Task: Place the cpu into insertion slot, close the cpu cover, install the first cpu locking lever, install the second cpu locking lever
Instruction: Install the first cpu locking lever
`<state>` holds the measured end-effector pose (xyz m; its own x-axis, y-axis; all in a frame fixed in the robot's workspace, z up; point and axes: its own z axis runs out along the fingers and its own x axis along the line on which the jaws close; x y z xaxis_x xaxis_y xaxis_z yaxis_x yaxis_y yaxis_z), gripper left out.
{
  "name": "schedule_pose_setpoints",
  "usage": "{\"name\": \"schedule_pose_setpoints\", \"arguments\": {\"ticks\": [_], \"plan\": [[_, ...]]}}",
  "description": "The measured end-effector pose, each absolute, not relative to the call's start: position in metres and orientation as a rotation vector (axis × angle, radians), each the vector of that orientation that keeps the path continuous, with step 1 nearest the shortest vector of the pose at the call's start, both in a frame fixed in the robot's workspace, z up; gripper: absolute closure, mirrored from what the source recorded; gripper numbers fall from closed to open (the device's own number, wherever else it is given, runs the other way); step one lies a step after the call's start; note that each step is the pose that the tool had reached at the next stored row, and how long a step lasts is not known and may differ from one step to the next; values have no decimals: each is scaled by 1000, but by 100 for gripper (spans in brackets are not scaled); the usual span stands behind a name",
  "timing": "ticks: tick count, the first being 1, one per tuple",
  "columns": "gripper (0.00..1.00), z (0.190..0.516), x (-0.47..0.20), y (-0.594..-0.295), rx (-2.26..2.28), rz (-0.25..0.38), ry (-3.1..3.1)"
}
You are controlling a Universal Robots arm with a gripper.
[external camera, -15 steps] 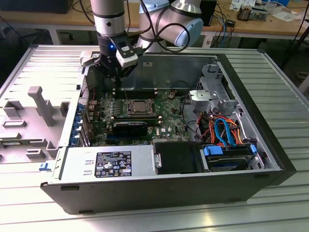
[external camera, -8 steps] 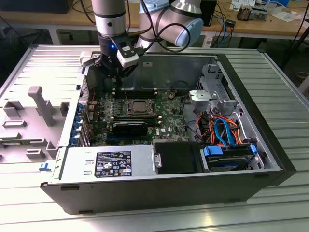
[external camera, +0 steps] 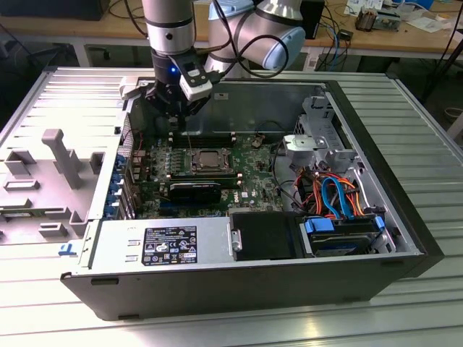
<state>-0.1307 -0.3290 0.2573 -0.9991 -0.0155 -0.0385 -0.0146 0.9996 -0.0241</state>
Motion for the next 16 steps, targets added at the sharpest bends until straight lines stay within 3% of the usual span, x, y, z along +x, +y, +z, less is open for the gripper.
{"name": "schedule_pose_setpoints", "arguments": {"ticks": [16], "plan": [[89, 257, -114, -329, -23, -37, 3103]]}}
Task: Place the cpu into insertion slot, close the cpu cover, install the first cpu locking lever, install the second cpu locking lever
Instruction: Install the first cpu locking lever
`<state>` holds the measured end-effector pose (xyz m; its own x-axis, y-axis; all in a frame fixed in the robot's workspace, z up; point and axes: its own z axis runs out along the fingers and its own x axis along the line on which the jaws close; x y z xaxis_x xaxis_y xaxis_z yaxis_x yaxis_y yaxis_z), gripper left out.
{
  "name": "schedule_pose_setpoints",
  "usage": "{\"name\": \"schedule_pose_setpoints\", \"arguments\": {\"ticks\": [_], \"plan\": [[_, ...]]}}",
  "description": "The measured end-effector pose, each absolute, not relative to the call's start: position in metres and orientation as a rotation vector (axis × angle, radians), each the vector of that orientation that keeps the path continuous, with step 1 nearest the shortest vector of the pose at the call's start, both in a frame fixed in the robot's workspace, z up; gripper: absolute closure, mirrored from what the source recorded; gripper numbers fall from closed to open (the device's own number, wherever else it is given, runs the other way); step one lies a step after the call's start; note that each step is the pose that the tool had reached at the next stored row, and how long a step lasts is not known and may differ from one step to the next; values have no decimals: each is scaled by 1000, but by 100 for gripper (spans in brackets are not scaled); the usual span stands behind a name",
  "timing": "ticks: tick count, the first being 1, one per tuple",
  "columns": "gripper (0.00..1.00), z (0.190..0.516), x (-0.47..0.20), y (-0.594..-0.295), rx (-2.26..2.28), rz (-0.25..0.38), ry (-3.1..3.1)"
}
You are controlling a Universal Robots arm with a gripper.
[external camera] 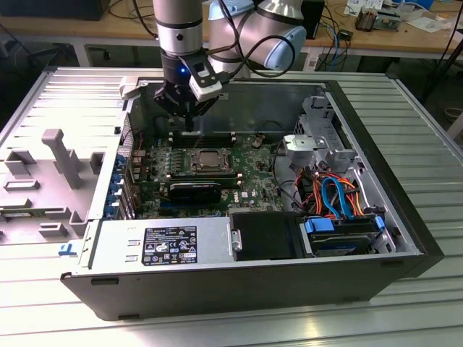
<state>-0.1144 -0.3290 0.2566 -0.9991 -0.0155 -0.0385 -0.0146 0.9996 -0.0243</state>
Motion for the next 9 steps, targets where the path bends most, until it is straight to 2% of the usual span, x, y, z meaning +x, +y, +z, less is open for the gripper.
{"name": "schedule_pose_setpoints", "arguments": {"ticks": [9], "plan": [[89, 256, -108, -329, -23, -37, 3103]]}}
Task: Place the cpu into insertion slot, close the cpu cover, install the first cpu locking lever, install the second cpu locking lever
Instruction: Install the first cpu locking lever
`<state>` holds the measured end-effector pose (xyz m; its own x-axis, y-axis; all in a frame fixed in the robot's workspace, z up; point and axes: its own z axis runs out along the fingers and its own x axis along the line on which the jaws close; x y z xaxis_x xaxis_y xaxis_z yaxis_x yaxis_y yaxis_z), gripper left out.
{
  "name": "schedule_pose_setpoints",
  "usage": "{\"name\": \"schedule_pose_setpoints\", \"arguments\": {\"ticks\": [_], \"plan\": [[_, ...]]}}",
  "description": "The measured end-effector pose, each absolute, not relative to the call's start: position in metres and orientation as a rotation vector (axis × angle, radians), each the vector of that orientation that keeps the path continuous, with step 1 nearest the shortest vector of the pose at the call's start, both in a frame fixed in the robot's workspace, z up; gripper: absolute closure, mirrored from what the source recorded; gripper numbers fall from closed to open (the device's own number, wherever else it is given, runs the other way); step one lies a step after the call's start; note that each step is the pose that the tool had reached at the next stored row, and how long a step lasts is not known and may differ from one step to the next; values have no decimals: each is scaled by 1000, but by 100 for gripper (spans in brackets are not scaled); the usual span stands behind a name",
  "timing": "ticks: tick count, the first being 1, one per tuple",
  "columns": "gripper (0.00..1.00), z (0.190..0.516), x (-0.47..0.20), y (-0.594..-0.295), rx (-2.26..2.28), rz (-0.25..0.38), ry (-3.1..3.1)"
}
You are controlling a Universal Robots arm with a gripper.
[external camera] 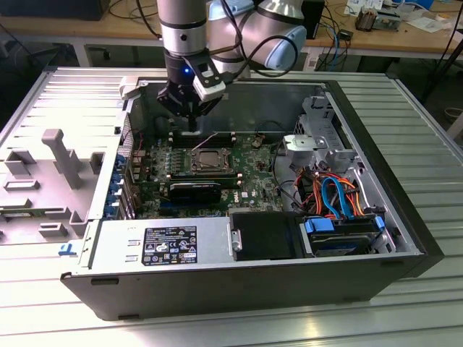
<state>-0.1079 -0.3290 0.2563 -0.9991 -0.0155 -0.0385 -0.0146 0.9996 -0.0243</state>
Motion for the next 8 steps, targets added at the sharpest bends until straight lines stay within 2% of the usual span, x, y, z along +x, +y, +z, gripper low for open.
{"name": "schedule_pose_setpoints", "arguments": {"ticks": [8], "plan": [[89, 256, -103, -329, -23, -37, 3103]]}}
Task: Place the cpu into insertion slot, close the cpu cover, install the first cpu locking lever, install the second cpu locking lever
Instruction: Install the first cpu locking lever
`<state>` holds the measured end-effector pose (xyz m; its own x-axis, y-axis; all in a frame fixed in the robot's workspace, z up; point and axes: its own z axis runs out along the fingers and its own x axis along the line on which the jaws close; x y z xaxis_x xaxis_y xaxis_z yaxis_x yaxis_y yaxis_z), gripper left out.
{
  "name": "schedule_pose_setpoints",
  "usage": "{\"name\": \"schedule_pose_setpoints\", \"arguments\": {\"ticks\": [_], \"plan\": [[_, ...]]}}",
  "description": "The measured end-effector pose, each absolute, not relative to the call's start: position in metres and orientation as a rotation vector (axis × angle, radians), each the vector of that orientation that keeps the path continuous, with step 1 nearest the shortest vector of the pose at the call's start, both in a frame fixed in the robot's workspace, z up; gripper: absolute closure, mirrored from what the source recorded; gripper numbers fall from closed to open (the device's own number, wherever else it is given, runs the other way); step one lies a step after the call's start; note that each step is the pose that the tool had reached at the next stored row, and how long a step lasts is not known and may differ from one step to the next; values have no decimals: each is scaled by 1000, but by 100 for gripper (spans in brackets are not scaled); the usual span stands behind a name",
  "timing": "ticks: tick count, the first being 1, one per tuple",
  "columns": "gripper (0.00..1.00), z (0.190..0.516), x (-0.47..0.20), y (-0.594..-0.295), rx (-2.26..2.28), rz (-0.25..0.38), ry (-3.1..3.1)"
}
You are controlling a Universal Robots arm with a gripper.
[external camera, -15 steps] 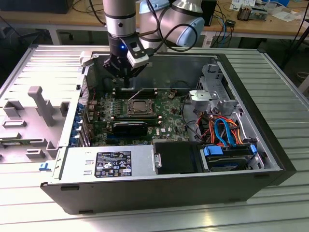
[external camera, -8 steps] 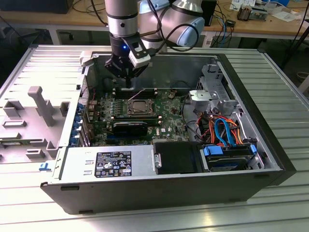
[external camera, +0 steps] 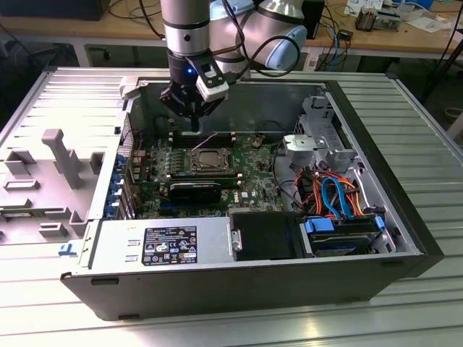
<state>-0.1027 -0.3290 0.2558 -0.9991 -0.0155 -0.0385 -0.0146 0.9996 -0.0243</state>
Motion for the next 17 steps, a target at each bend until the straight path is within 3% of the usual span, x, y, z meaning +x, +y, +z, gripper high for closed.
{"name": "schedule_pose_setpoints", "arguments": {"ticks": [17], "plan": [[89, 252, -93, -329, -28, -37, 3102]]}}
